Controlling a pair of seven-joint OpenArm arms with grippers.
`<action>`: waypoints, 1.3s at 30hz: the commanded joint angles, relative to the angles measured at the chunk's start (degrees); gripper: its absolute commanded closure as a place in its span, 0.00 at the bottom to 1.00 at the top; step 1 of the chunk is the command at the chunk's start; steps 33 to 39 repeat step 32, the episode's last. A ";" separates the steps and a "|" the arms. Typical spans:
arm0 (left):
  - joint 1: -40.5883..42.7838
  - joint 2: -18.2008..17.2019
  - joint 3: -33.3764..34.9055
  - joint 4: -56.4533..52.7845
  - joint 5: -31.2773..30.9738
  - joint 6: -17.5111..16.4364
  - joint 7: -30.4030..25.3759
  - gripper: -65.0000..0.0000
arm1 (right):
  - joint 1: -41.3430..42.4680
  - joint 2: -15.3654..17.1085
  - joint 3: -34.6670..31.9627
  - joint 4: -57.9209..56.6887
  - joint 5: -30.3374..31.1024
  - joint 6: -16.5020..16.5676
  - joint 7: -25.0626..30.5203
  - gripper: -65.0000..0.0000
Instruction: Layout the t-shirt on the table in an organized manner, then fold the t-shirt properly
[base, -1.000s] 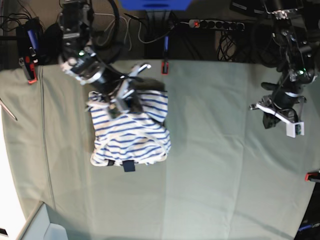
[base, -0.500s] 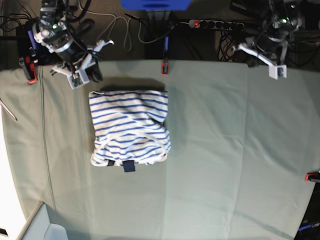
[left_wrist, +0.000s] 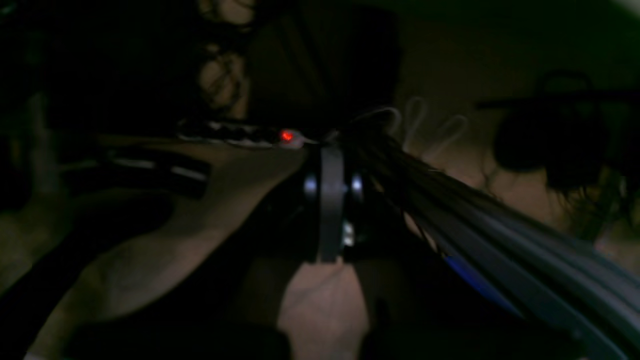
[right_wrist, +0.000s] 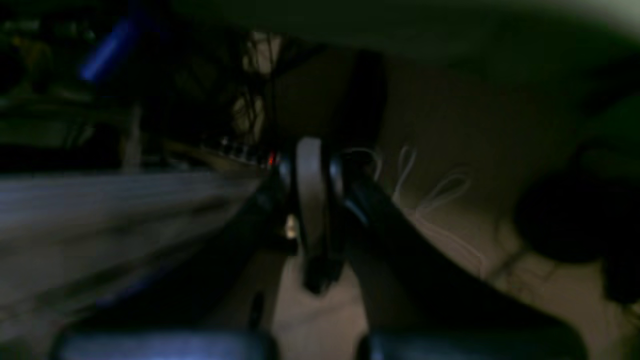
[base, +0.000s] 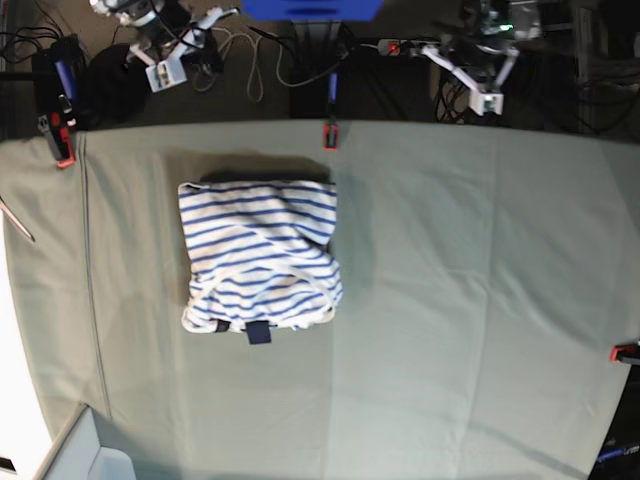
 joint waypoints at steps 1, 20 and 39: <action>-0.58 -0.27 1.18 -3.49 0.07 -0.31 -2.88 1.00 | -0.04 0.61 0.08 -2.82 0.61 1.56 3.22 1.00; -28.62 -0.97 5.84 -71.36 1.30 8.66 -38.83 1.00 | 28.97 3.60 -3.97 -72.89 0.53 -28.19 33.99 1.00; -28.36 -2.20 5.76 -71.45 5.79 9.01 -34.52 1.00 | 29.59 3.95 -18.47 -74.91 0.44 -54.66 34.08 1.00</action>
